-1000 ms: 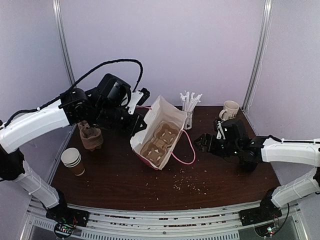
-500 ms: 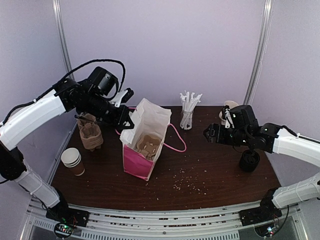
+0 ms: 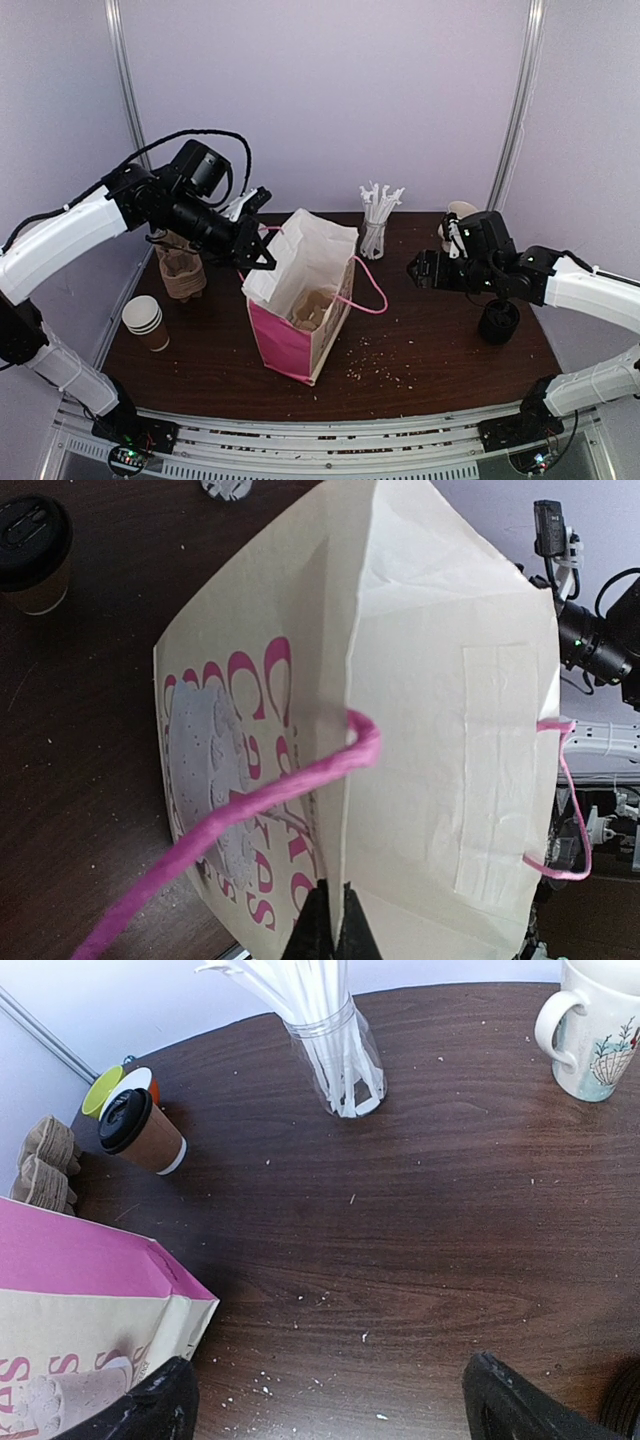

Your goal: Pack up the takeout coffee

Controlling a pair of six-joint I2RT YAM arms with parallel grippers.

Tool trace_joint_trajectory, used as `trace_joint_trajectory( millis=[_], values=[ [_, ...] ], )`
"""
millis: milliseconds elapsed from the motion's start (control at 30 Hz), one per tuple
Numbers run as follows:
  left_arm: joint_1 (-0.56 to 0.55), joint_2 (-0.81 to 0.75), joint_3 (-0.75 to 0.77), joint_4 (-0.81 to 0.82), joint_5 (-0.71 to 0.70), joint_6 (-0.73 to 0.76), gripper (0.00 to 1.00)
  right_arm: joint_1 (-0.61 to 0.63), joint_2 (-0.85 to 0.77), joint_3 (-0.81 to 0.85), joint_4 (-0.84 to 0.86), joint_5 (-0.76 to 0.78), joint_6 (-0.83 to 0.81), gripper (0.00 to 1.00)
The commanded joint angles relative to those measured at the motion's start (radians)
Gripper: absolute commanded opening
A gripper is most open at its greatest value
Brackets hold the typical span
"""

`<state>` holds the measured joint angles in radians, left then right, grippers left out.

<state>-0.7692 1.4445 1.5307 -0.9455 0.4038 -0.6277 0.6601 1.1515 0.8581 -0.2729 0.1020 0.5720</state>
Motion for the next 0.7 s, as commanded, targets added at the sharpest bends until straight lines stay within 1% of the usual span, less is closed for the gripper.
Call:
trace_joint_trajectory(
  millis=[0, 100, 233, 333, 500, 533, 567, 667],
  values=[
    [0.004, -0.016, -0.037, 0.059, 0.069, -0.011, 0.00, -0.010, -0.004, 0.031, -0.052, 0.035, -0.020, 0.94],
    [0.004, -0.032, -0.072, 0.091, 0.088, -0.021, 0.00, -0.010, -0.010, 0.027, -0.050, 0.032, -0.016, 0.95],
    [0.004, -0.042, -0.105, 0.091, 0.067, -0.017, 0.22, -0.010, -0.005, 0.031, -0.047, 0.030, -0.014, 0.95],
    [0.004, -0.051, -0.112, 0.087, 0.038, -0.014, 0.46, -0.009, 0.000, 0.040, -0.053, 0.030, -0.013, 0.95],
    [0.004, -0.067, -0.059, 0.035, -0.035, 0.008, 0.75, -0.011, -0.005, 0.060, -0.073, 0.045, -0.016, 0.95],
    [0.004, -0.073, -0.034, 0.020, -0.062, 0.016, 0.91, -0.011, -0.007, 0.064, -0.077, 0.048, -0.017, 0.95],
    [0.004, -0.082, -0.015, 0.005, -0.091, 0.021, 0.97, -0.011, -0.007, 0.068, -0.080, 0.051, -0.019, 0.95],
    [0.005, -0.103, 0.028, -0.039, -0.171, 0.043, 0.98, -0.011, -0.006, 0.086, -0.089, 0.057, -0.023, 0.95]
  ],
)
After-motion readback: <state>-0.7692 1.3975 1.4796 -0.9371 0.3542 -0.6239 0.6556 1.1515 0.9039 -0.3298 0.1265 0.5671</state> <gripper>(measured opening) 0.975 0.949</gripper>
